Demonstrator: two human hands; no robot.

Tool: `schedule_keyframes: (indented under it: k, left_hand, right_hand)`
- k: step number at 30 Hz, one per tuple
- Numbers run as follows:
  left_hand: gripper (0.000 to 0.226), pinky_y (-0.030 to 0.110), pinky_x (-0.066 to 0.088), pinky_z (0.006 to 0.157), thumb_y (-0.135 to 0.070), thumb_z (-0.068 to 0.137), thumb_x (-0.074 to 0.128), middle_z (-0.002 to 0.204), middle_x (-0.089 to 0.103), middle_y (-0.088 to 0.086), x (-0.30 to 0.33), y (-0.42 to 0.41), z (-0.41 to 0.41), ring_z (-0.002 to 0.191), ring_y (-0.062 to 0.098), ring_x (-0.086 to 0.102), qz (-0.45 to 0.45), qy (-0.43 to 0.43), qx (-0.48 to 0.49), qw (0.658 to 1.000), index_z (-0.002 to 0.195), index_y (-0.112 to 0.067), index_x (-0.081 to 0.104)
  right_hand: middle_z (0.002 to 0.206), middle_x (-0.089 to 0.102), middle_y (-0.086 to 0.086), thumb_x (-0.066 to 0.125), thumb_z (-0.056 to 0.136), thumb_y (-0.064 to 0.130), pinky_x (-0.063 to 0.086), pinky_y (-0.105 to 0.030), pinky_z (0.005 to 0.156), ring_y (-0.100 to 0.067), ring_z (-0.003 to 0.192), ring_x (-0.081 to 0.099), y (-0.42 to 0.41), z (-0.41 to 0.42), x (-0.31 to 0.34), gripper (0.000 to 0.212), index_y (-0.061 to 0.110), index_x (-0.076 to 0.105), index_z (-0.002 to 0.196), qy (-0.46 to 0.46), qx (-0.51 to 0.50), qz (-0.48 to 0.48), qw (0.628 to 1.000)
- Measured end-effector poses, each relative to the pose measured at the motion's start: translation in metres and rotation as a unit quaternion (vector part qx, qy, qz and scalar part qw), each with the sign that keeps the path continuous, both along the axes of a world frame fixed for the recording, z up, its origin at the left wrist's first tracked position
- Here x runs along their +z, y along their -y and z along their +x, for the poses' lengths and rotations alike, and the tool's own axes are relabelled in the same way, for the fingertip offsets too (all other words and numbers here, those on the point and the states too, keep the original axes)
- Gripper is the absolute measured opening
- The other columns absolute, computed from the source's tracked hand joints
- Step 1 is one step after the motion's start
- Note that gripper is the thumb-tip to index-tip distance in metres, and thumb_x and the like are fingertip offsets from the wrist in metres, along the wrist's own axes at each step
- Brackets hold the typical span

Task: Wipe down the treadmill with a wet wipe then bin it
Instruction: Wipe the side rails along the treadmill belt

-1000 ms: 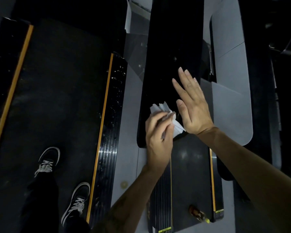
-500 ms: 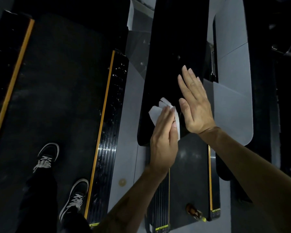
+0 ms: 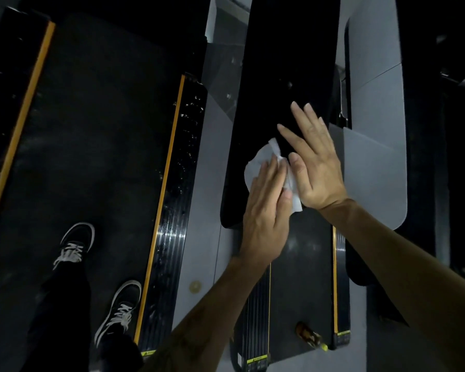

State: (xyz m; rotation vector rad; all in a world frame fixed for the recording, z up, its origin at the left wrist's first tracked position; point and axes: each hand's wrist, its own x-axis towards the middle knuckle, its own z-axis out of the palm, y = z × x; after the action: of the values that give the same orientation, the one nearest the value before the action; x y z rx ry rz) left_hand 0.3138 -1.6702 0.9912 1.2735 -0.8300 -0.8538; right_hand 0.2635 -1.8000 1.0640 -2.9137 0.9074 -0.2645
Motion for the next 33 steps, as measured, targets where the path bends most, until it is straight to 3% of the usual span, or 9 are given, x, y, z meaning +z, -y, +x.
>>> schedule_keyframes:
  k: [5,10,15,19,22,26,30,33]
  left_hand:
    - [0.047,0.055,0.032,0.122,-0.02,0.112,0.039,0.164,0.037,0.006,-0.028,-0.026,-0.013,0.156,0.021,0.026,0.006,-0.026,0.033,0.999,0.157,-0.005,0.036]
    - [0.037,0.038,0.044,0.113,-0.014,0.106,0.053,0.146,0.059,0.011,-0.02,-0.033,-0.017,0.14,0.025,0.05,-0.014,0.03,0.109,0.994,0.14,0.001,0.059]
    - [0.038,0.038,0.04,0.114,-0.016,0.106,0.051,0.15,0.056,0.01,-0.004,0.0,-0.004,0.142,0.016,0.043,-0.039,0.073,0.093,0.992,0.142,-0.005,0.058]
    - [0.041,0.041,0.04,0.118,-0.019,0.106,0.054,0.148,0.057,0.012,-0.022,-0.011,-0.009,0.145,0.024,0.044,-0.022,0.023,0.093,0.995,0.142,0.0,0.057]
    - [0.035,0.036,0.05,0.107,-0.017,0.103,0.061,0.133,0.063,0.011,-0.029,-0.03,-0.017,0.129,0.025,0.057,-0.005,0.012,0.133,0.991,0.131,0.002,0.065]
    - [0.029,0.042,0.054,0.098,-0.016,0.102,0.062,0.121,0.063,0.009,-0.015,-0.023,-0.018,0.118,0.025,0.062,-0.014,0.005,0.158,0.987,0.123,0.002,0.07]
    - [0.033,0.043,0.054,0.102,-0.024,0.104,0.06,0.128,0.061,0.013,-0.006,0.001,-0.008,0.122,0.027,0.062,-0.037,-0.039,0.151,0.987,0.118,0.003,0.071]
    - [0.028,0.043,0.055,0.1,-0.018,0.106,0.056,0.131,0.064,0.009,-0.019,-0.004,-0.008,0.122,0.026,0.063,-0.022,-0.068,0.154,0.985,0.121,0.001,0.071]
  right_hand:
    - [0.162,0.031,-0.024,0.034,0.103,0.02,0.019,-0.062,0.123,-0.04,0.155,0.02,-0.002,0.001,0.0,0.051,-0.001,0.049,0.147,0.01,-0.001,0.01,1.0]
    - [0.162,0.031,-0.025,0.034,0.103,0.02,0.02,-0.063,0.122,-0.041,0.155,0.021,-0.004,0.001,0.001,0.052,-0.001,0.048,0.148,0.011,-0.005,0.012,1.0]
    - [0.161,0.033,-0.026,0.033,0.104,0.02,0.021,-0.062,0.122,-0.042,0.154,0.022,-0.002,0.0,-0.002,0.052,-0.002,0.048,0.148,0.012,0.0,-0.001,1.0]
    - [0.162,0.031,-0.026,0.033,0.103,0.02,0.019,-0.062,0.123,-0.042,0.154,0.021,-0.003,-0.001,-0.002,0.053,-0.002,0.046,0.149,0.012,-0.004,0.007,1.0]
    - [0.162,0.03,-0.026,0.034,0.103,0.019,0.018,-0.063,0.123,-0.041,0.155,0.019,-0.003,0.0,-0.001,0.053,-0.003,0.044,0.15,0.011,-0.005,0.017,1.0]
    - [0.163,0.029,-0.025,0.033,0.103,0.02,0.018,-0.062,0.123,-0.04,0.155,0.019,-0.004,0.0,0.0,0.054,-0.002,0.044,0.151,0.007,-0.009,0.02,1.0]
    - [0.163,0.03,-0.024,0.034,0.103,0.018,0.019,-0.061,0.123,-0.04,0.155,0.02,-0.002,0.0,0.0,0.053,-0.002,0.044,0.151,0.006,-0.009,0.012,1.0]
    - [0.163,0.029,-0.024,0.035,0.102,0.017,0.018,-0.061,0.124,-0.039,0.156,0.019,-0.003,0.0,0.0,0.053,-0.002,0.043,0.151,0.01,-0.009,0.017,1.0]
